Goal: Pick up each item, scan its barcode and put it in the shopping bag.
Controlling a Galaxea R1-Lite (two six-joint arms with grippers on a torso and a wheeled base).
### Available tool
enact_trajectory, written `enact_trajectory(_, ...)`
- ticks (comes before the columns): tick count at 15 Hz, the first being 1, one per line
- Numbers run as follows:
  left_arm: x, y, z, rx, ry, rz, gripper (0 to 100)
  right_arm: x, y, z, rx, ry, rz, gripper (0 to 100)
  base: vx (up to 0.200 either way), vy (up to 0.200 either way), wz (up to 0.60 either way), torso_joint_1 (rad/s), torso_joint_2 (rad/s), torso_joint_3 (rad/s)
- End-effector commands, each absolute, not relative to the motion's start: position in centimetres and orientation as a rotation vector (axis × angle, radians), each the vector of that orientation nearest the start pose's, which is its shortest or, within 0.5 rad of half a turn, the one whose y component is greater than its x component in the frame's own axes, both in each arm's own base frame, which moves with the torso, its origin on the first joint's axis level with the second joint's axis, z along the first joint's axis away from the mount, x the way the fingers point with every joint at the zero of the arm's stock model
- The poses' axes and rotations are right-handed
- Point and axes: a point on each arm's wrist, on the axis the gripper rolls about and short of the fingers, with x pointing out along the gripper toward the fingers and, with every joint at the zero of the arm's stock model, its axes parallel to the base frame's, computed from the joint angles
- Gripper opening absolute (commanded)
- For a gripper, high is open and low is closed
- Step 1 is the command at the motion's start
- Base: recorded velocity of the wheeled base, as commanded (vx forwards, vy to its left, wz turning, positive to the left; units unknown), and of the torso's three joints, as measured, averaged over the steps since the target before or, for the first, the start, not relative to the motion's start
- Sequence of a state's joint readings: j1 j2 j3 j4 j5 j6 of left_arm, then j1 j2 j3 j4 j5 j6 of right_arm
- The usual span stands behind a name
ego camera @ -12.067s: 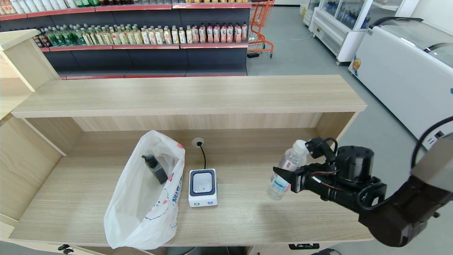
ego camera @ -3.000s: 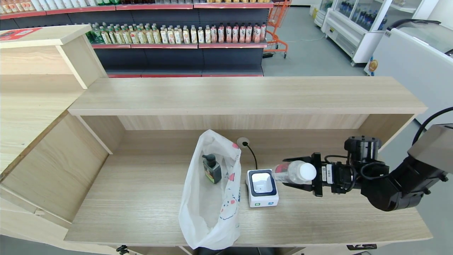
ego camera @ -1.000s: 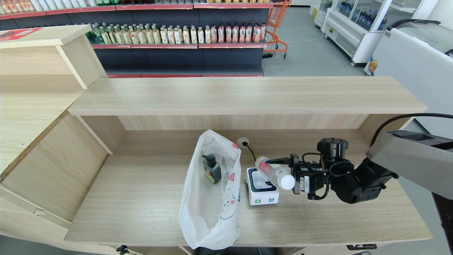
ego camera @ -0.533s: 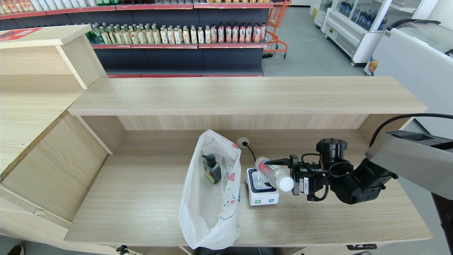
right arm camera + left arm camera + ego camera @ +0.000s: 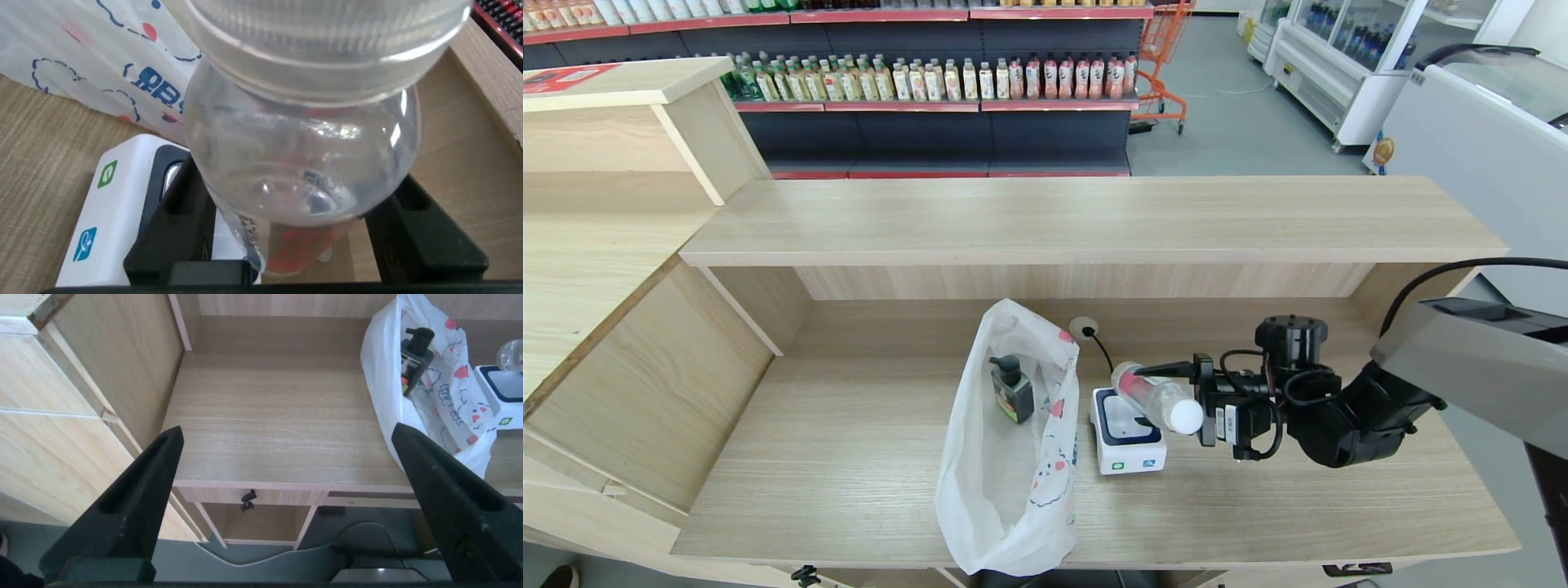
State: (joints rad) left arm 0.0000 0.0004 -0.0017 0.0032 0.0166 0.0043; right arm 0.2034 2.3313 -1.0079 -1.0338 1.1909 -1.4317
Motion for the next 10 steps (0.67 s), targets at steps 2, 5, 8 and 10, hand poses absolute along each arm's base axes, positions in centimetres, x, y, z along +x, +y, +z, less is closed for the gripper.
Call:
enact_trajectory(2,-2.3,0.0,7.6,0.005,0.002,0.017,100,38.7,9.2,7.8,-1.002,-0.739,1.262,0,0.000,0.000,0.00,0.000,0.00,0.000)
enact_trajectory(5,-2.3,0.0,7.6,0.005,0.002,0.017,100,37.0,8.0,13.1,-0.879,-0.676,1.244,0,0.000,0.000,0.00,0.000,0.00,0.000)
enact_trajectory(8,-2.3,0.0,7.6,0.005,0.002,0.017,100,34.8,7.2,17.5,-0.693,-0.570,1.257,0,0.000,0.000,0.00,0.000,0.00,0.000)
enact_trajectory(10,-2.3,0.0,7.6,0.005,0.002,0.017,100,34.1,6.9,18.8,-0.561,-0.476,1.243,0,0.000,0.000,0.00,0.000,0.00,0.000)
